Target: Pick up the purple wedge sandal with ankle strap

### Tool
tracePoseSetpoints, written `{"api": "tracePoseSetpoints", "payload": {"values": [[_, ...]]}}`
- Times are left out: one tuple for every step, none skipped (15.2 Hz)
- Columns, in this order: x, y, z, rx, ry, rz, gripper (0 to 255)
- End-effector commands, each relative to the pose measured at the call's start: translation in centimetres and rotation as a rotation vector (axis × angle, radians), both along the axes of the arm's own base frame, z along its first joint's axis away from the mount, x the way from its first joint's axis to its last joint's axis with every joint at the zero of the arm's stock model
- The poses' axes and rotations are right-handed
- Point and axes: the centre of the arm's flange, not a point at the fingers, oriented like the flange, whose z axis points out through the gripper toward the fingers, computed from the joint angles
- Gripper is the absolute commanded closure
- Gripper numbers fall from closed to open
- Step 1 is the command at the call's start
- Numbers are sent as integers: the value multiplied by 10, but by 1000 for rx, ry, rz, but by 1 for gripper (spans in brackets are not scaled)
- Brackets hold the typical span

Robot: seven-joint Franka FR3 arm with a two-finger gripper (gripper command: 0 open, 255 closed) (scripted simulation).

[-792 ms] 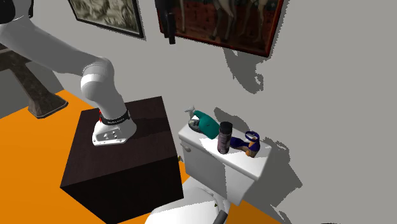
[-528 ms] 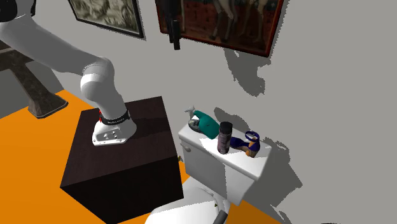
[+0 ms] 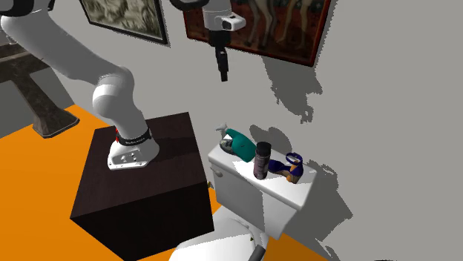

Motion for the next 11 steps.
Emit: {"api": "tracePoseSetpoints", "payload": {"values": [[16,-9,-20,5,-17,-41,0],[23,-14,-30,8,-25,-61,0],[30,-18,-39,11,-32,-81,0],[37,-23,-49,14,-39,-101,0],[43,-29,-59,17,-47,-121,0],[50,-34,-68,20,-54,-141,0],[57,-39,-78,22,-61,-161,0],[63,-44,-87,25,-68,-181,0],[70,-50,-96,28,-76,-201,0],[77,-56,-106,31,-83,-221,0],[83,-61,-115,34,-90,-241,0]]}}
